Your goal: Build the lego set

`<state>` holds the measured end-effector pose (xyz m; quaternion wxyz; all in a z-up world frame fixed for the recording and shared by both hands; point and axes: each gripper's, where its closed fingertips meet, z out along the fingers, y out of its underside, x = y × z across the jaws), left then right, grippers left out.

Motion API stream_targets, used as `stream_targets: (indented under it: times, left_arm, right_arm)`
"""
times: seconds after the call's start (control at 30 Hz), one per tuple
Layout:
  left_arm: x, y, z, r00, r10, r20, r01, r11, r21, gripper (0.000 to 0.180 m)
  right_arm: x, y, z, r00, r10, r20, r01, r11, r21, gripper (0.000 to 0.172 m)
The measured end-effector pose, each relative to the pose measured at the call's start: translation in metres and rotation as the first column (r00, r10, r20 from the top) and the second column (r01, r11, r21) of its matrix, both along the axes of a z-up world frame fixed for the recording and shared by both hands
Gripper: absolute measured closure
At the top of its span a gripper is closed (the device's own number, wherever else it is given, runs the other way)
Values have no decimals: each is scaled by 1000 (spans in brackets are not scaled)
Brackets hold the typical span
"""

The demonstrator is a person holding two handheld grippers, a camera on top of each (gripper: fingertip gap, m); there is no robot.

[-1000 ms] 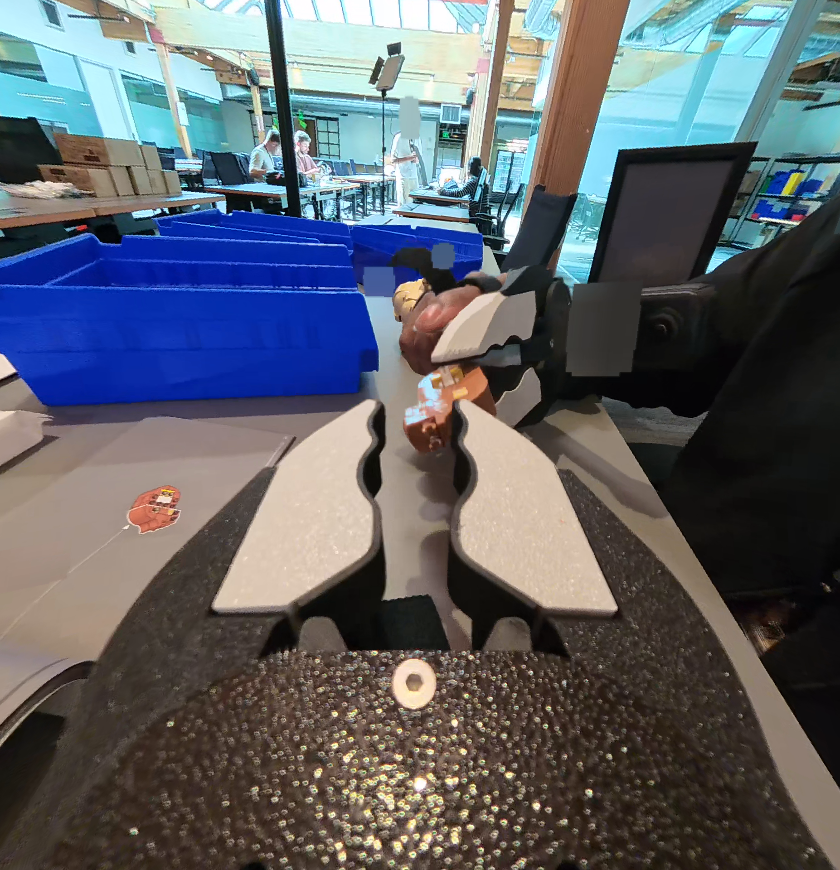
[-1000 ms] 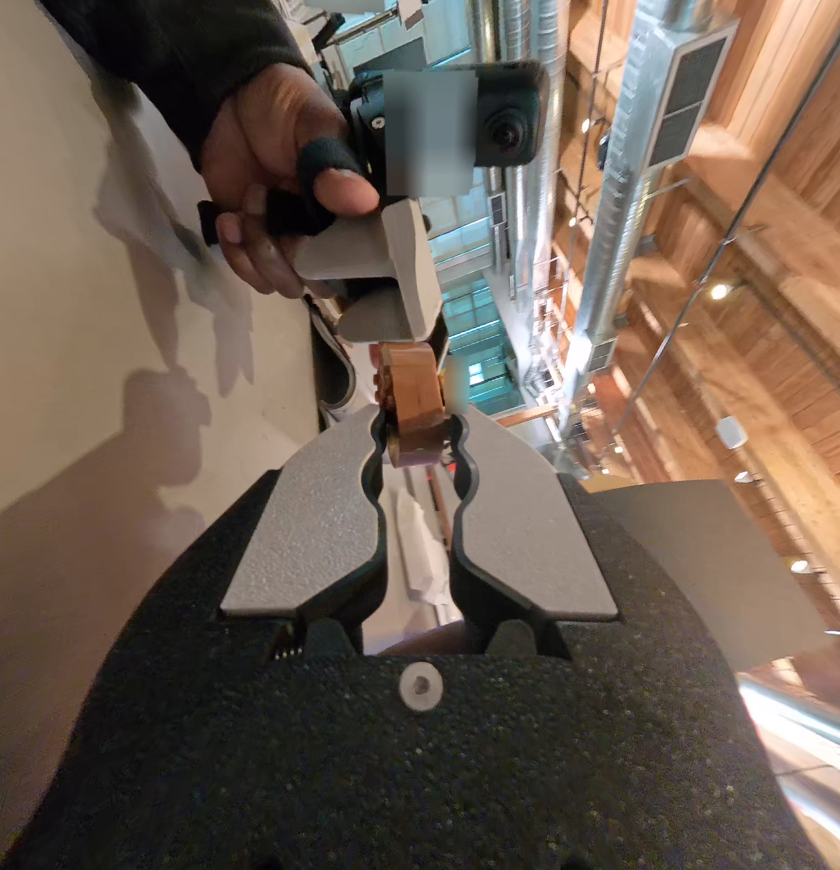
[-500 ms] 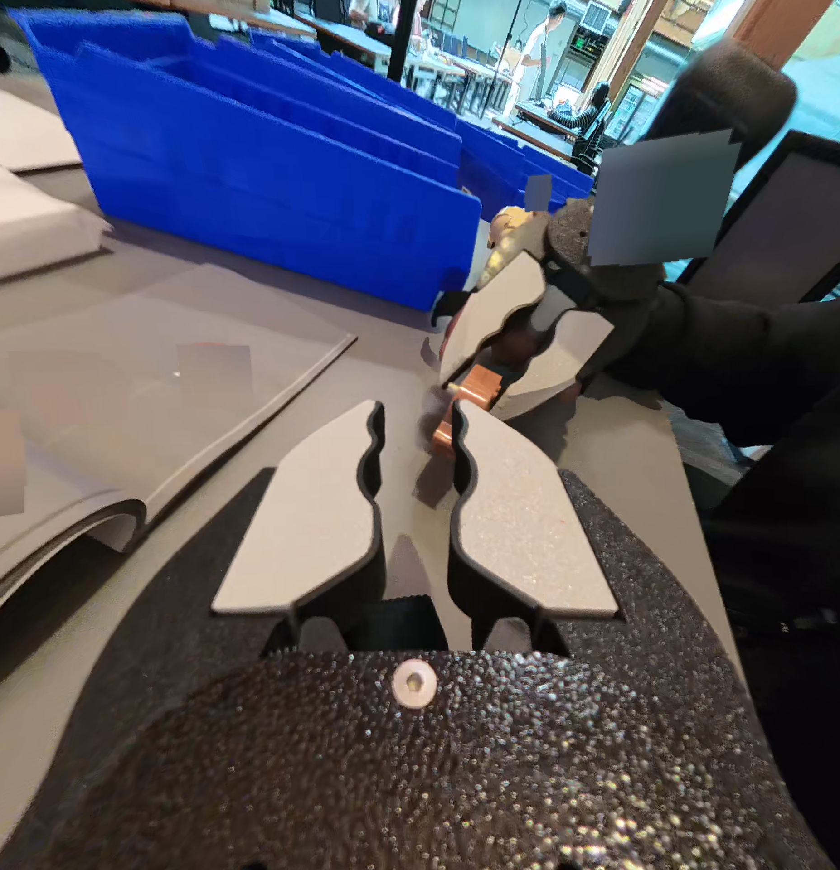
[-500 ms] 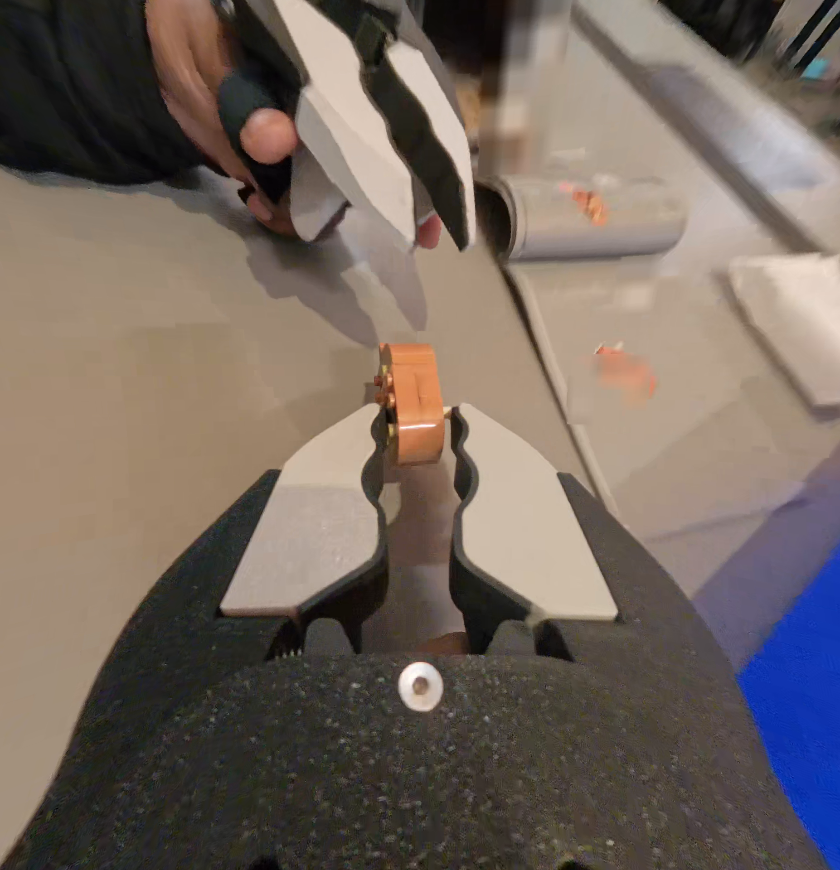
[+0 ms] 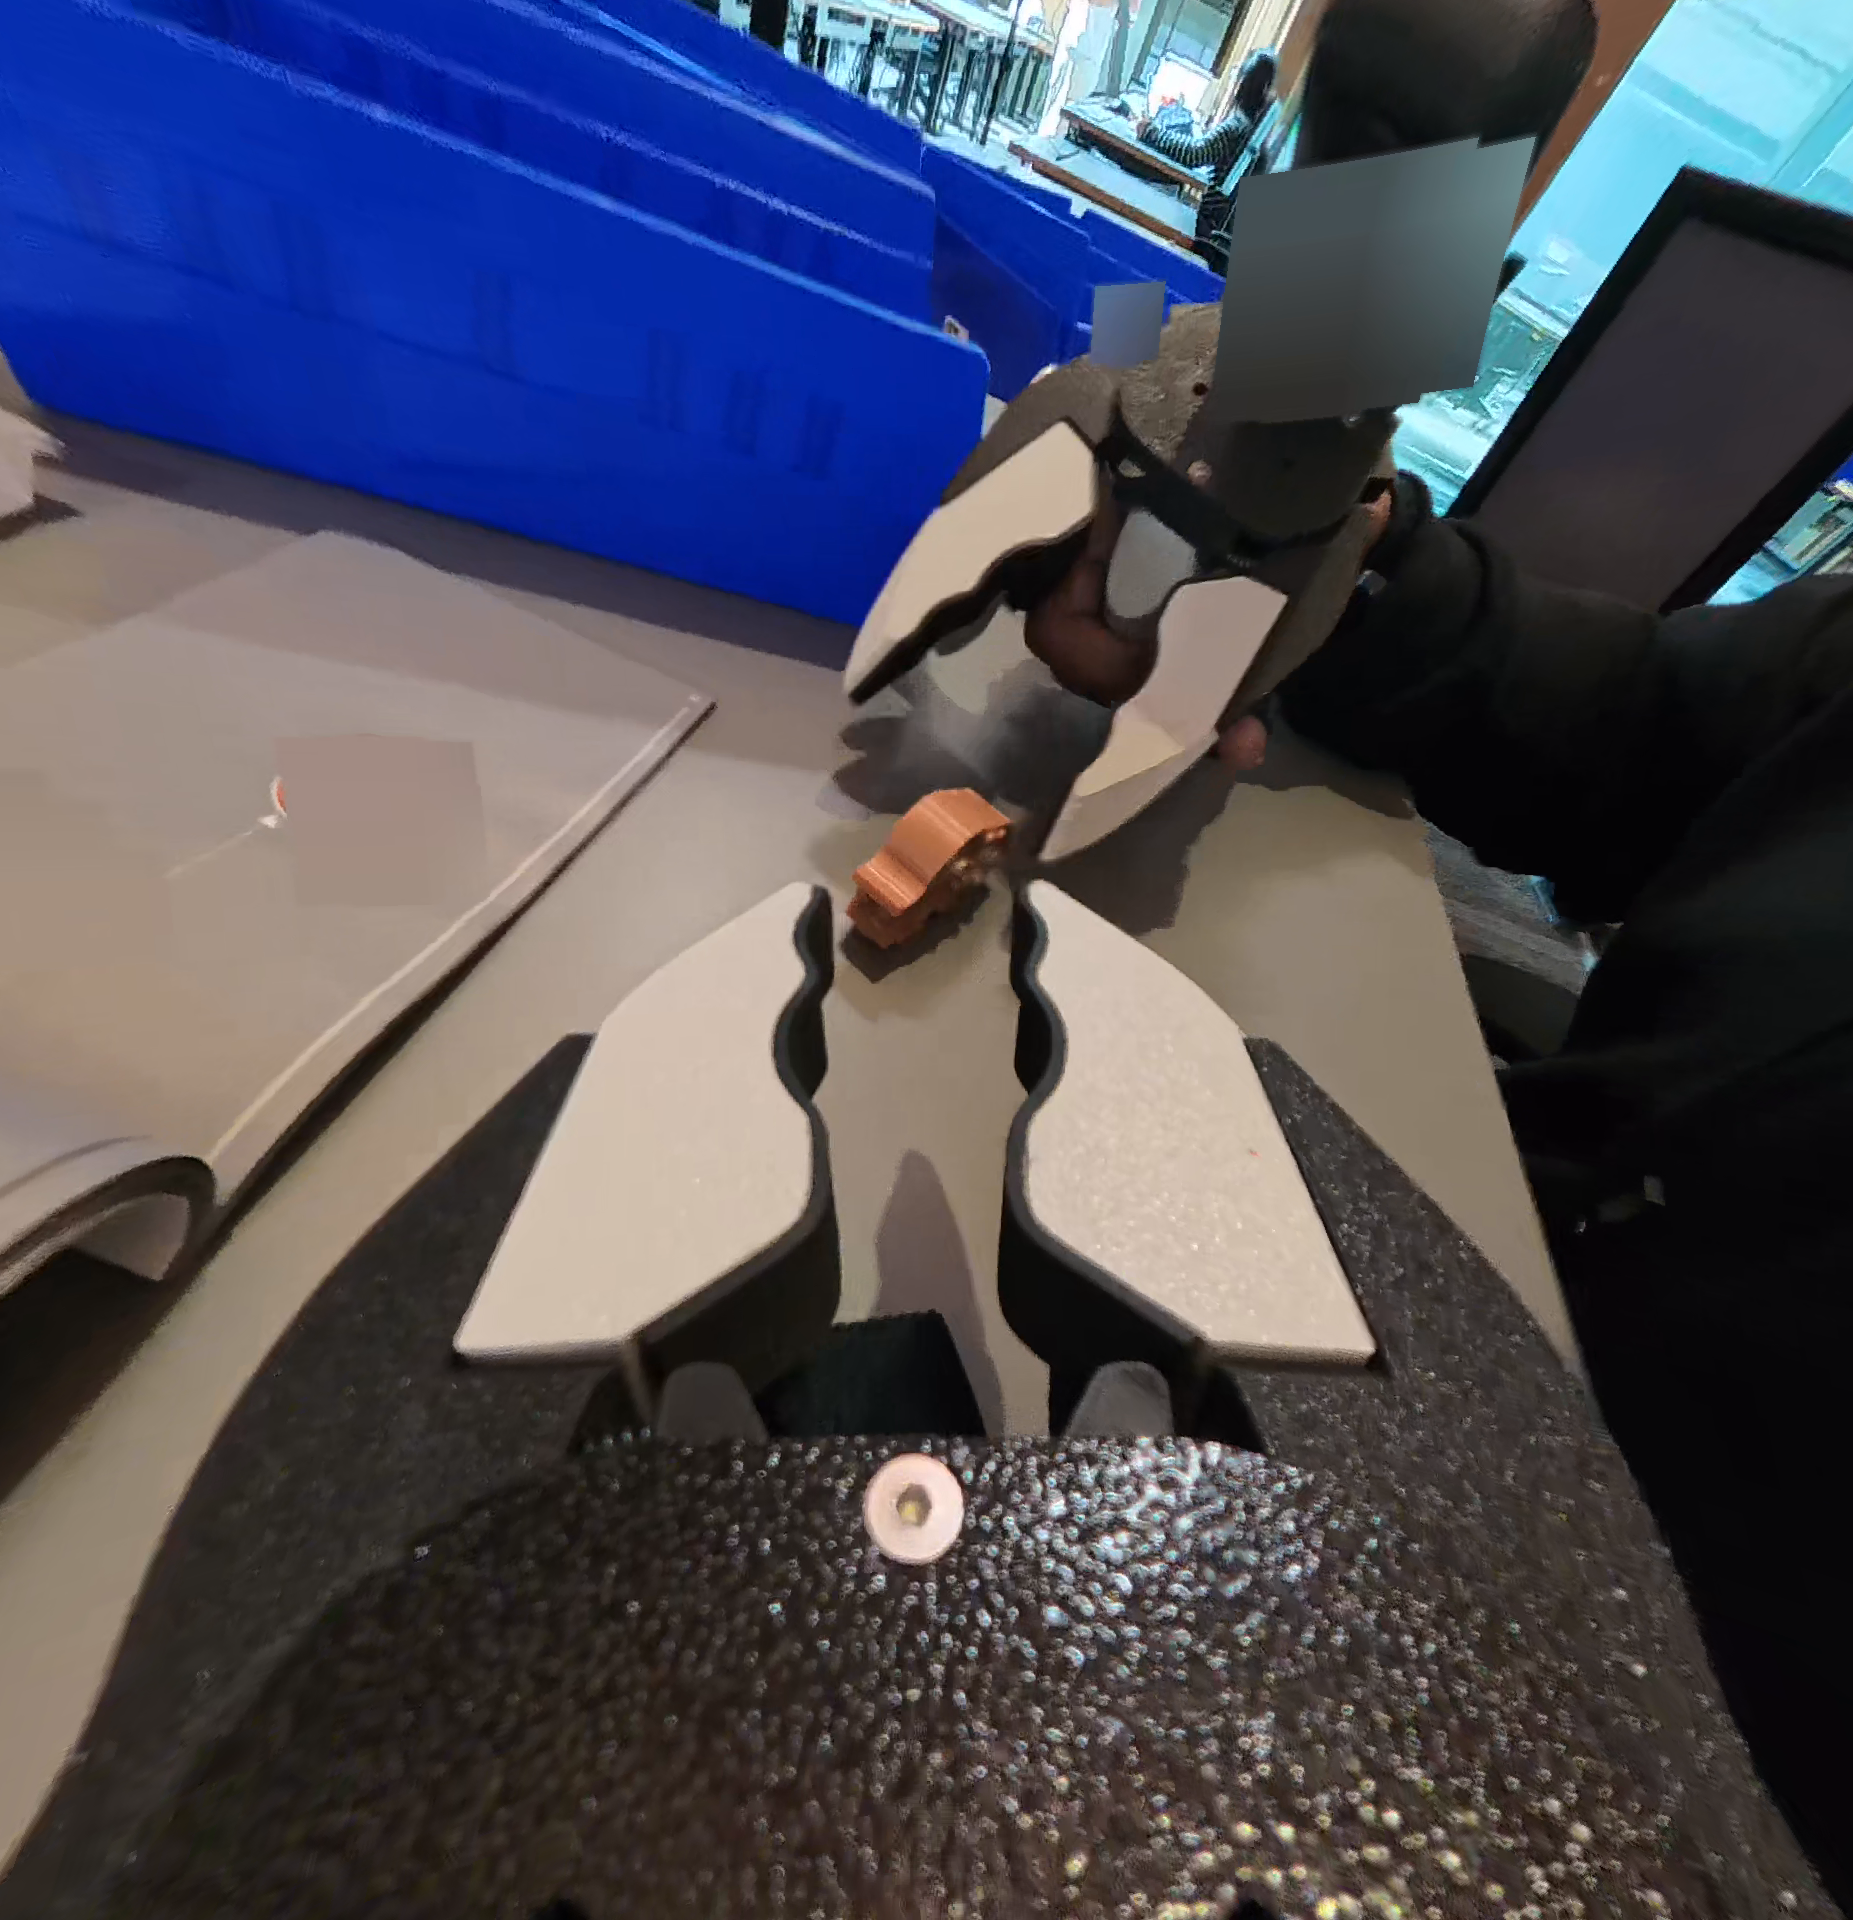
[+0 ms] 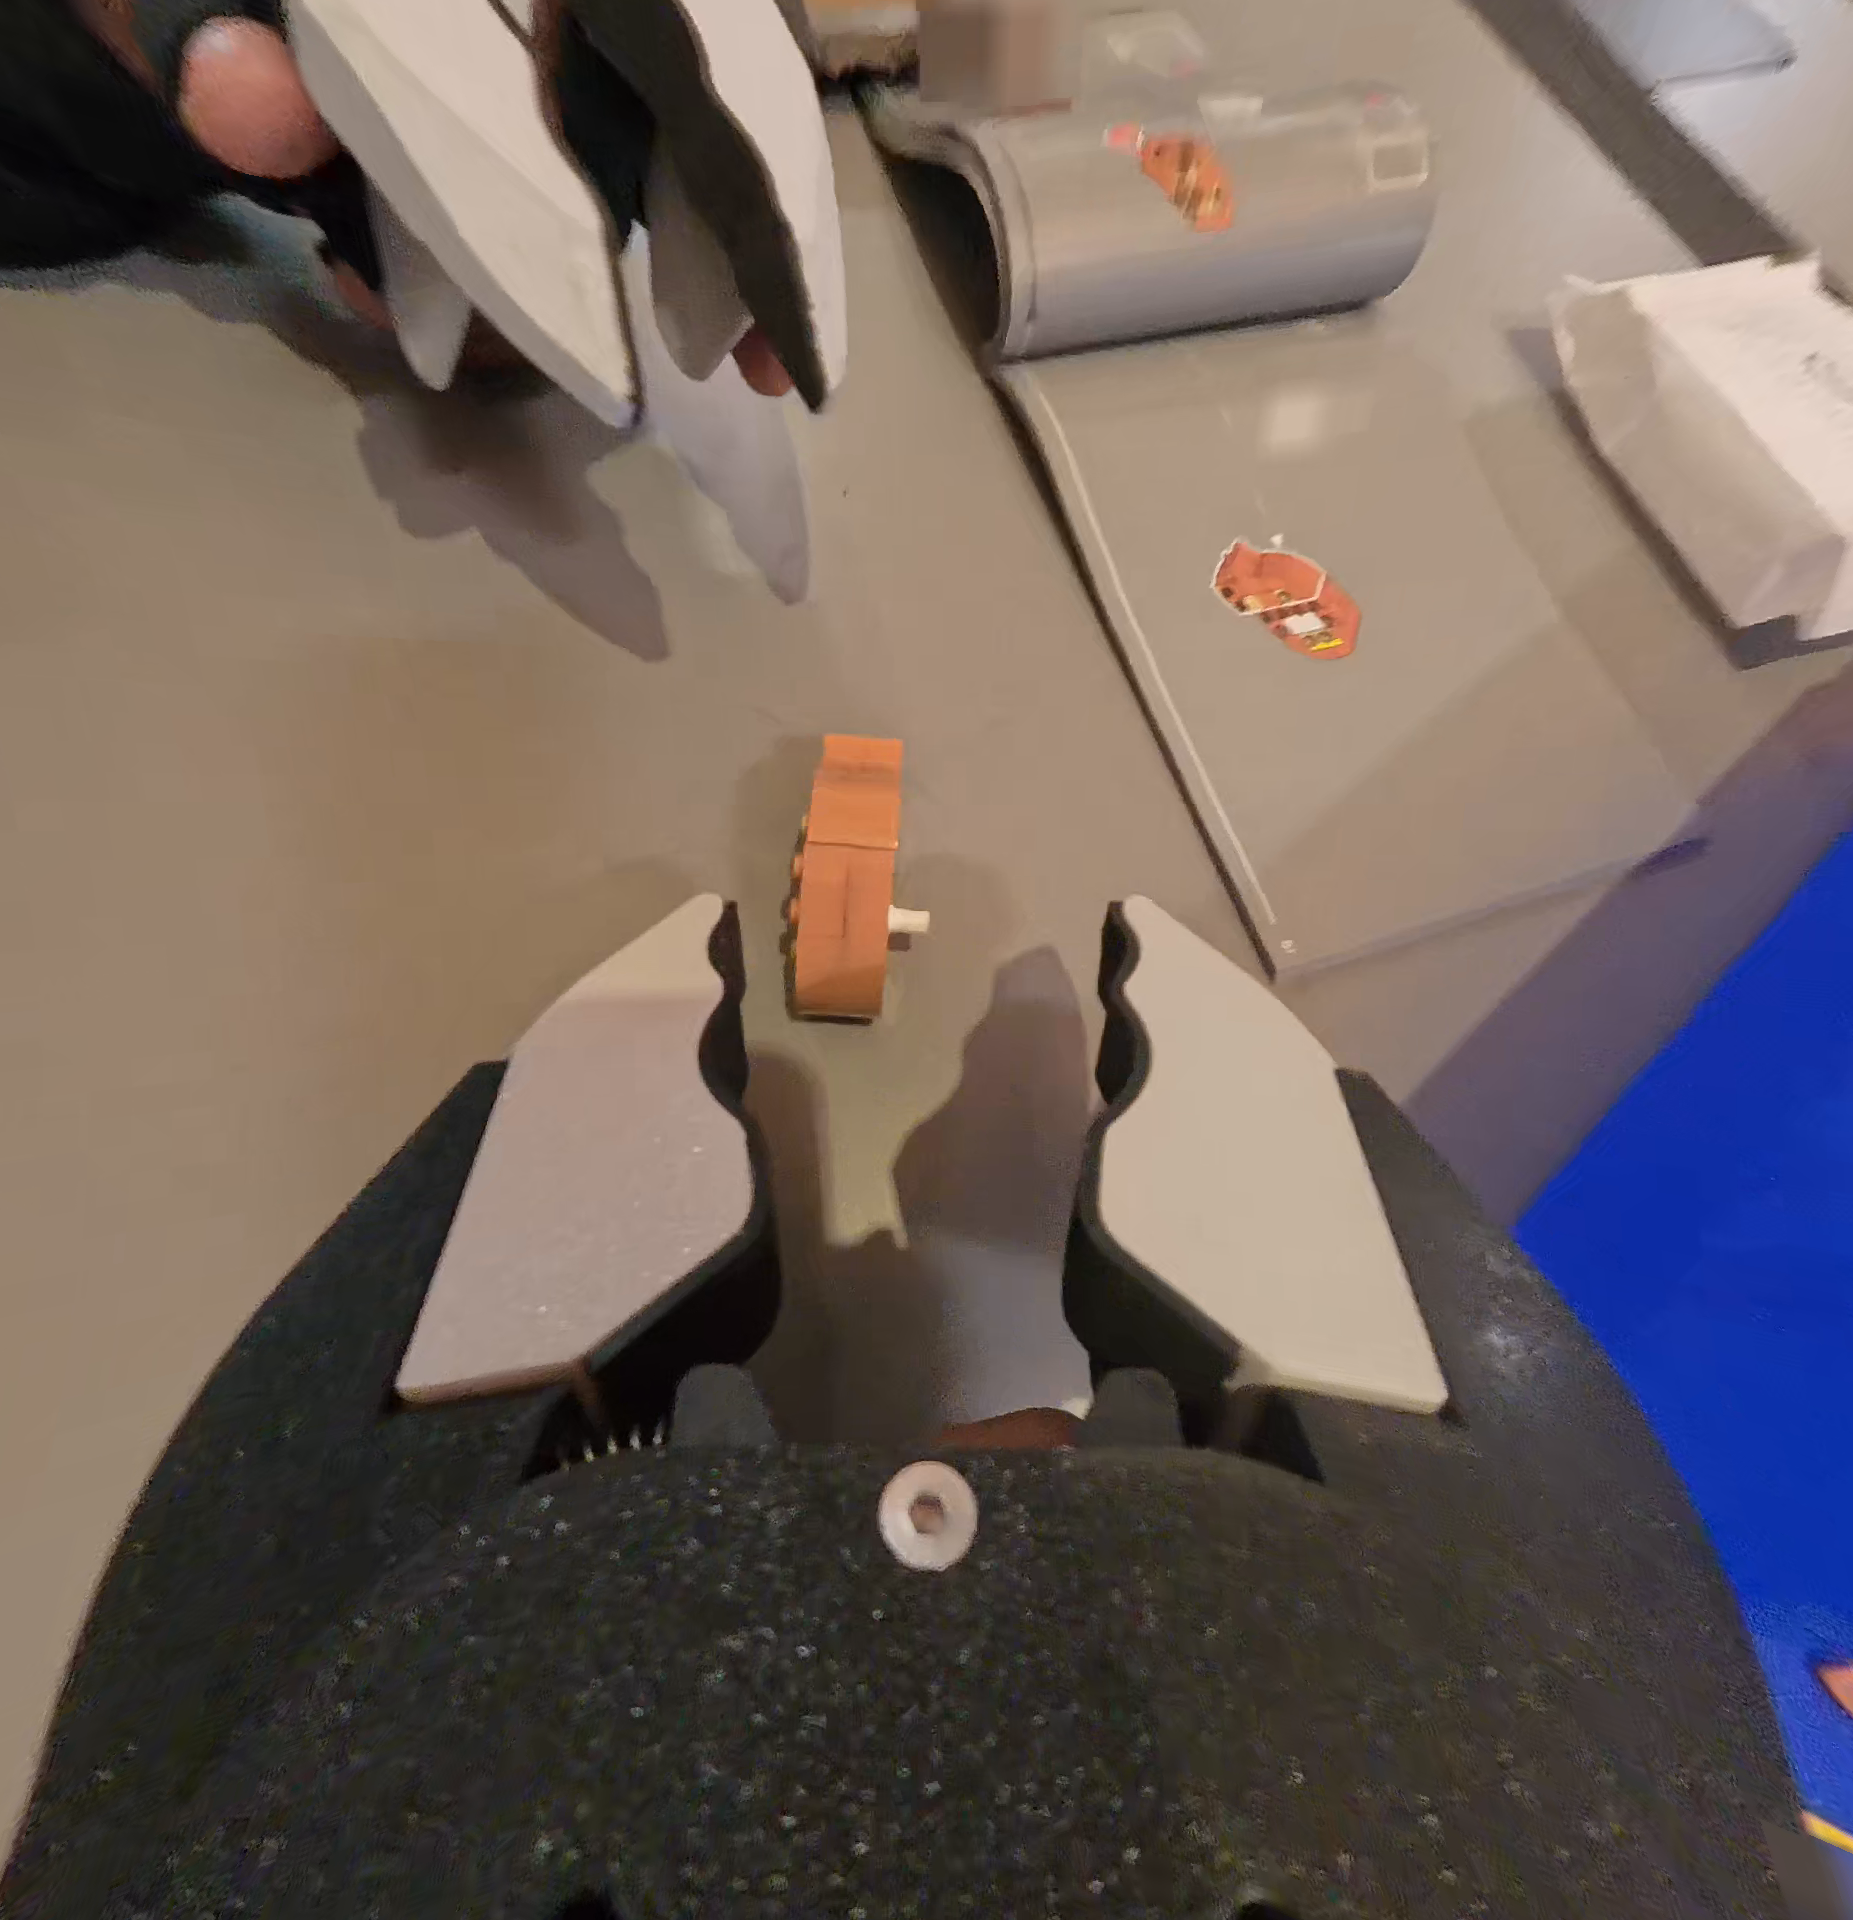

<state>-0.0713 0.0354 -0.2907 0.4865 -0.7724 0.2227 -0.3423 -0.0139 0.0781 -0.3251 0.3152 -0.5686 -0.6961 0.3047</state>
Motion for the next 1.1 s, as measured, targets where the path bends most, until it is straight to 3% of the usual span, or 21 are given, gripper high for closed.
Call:
stream_targets:
  times: [0.13,0.27,0.47,0.63,0.77,0.83,1.1]
  left_arm:
    - [-11,19,13,995,13,-97,-4,996,95,148]
    - [-13,55,23,981,7,-193,23,988,150,146]
    - [0,113,1,936,-7,-352,53,991,122,141]
    - [8,115,-9,864,-58,-500,70,998,5,141]
    - [20,110,-6,709,-170,-684,206,978,-29,142]
    - [28,114,-15,660,-244,-711,276,958,-72,142]
    - [40,128,-49,606,-385,-696,363,912,-188,141]
  right_arm:
    - [9,-6,29,983,58,-172,-54,998,27,104]
    - [9,-19,62,902,205,-379,-186,979,85,113]
    - [2,-39,89,771,275,-574,-297,953,57,121]
    - [12,-69,65,744,383,-548,-390,914,110,130]
    - [20,-85,58,738,438,-514,-437,890,131,133]
    - [22,-87,56,744,446,-498,-442,887,135,133]
    - [25,-81,48,770,456,-446,-439,886,148,133]
